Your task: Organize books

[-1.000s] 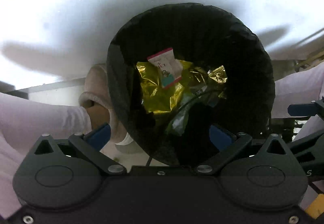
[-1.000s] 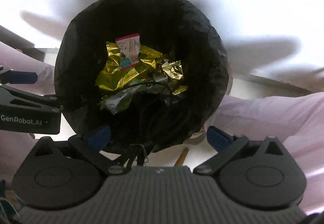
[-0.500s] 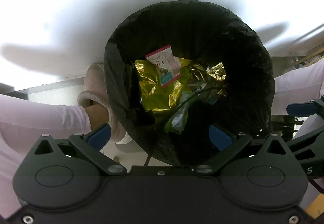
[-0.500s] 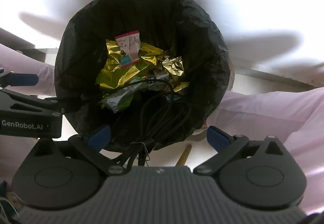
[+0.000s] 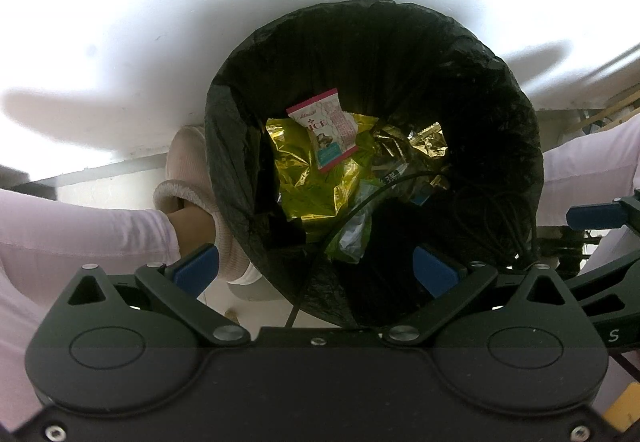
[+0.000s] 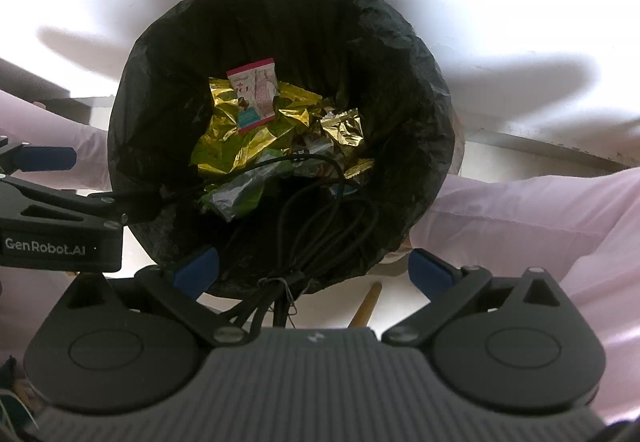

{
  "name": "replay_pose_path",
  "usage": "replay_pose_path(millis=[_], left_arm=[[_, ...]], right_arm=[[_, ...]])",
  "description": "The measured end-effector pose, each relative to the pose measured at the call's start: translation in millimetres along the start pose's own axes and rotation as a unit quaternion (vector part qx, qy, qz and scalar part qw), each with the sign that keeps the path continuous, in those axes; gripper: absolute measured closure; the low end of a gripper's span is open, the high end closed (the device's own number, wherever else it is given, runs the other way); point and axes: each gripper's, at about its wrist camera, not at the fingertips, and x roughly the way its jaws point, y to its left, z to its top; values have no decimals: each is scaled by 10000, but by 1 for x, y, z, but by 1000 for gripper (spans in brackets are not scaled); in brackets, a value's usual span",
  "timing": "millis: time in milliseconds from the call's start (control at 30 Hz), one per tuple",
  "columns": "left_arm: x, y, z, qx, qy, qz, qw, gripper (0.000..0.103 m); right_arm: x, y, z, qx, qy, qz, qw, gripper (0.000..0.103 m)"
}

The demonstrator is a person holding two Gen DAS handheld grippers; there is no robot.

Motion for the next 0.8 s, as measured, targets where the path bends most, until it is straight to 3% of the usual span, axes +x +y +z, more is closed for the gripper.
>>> replay_pose_path(millis=[800], left_arm=[[-2, -2, -1, 12, -43, -5, 10000, 0]], right_arm=[[-1, -1, 1, -69, -5, 47, 10000, 0]])
